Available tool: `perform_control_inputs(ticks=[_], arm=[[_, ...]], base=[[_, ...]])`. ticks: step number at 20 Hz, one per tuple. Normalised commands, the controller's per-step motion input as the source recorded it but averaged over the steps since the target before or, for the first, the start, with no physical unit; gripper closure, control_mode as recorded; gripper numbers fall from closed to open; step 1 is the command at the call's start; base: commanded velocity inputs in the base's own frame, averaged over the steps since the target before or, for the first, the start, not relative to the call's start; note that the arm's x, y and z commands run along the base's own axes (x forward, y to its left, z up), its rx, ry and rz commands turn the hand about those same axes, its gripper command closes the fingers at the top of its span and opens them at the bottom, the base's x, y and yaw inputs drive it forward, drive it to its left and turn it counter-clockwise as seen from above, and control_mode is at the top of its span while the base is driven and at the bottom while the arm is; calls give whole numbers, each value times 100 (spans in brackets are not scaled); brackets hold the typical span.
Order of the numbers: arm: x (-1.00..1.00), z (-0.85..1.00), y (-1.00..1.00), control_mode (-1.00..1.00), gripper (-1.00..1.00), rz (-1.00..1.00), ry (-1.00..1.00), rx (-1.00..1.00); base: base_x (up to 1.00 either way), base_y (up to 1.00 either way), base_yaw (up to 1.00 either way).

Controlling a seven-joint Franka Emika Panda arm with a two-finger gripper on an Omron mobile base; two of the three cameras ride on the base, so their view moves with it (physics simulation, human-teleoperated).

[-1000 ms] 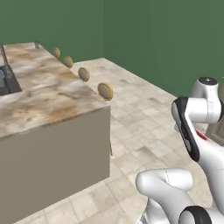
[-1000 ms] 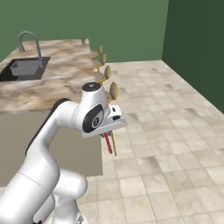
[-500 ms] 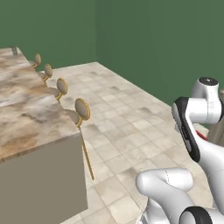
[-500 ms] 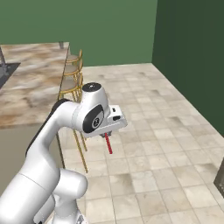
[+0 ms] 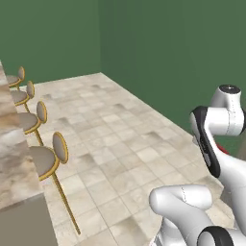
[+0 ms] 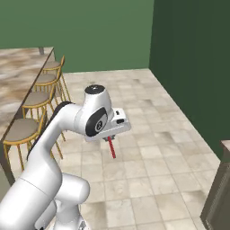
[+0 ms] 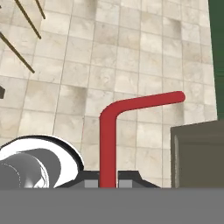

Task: Take a straw from the drawer in front and place it inside the glass cup on the dining counter.

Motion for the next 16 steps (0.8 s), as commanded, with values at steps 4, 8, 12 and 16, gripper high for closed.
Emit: perform_control_inputs(ticks=[4,8,12,16], arm=[[0,0,0,100,100,0,0,0],[0,0,0,100,100,0,0,0],[0,0,0,100,100,0,0,0],[0,0,0,100,100,0,0,0]], base=[[100,-25,17],[100,0,21],[100,-11,28],[100,-38,30]])
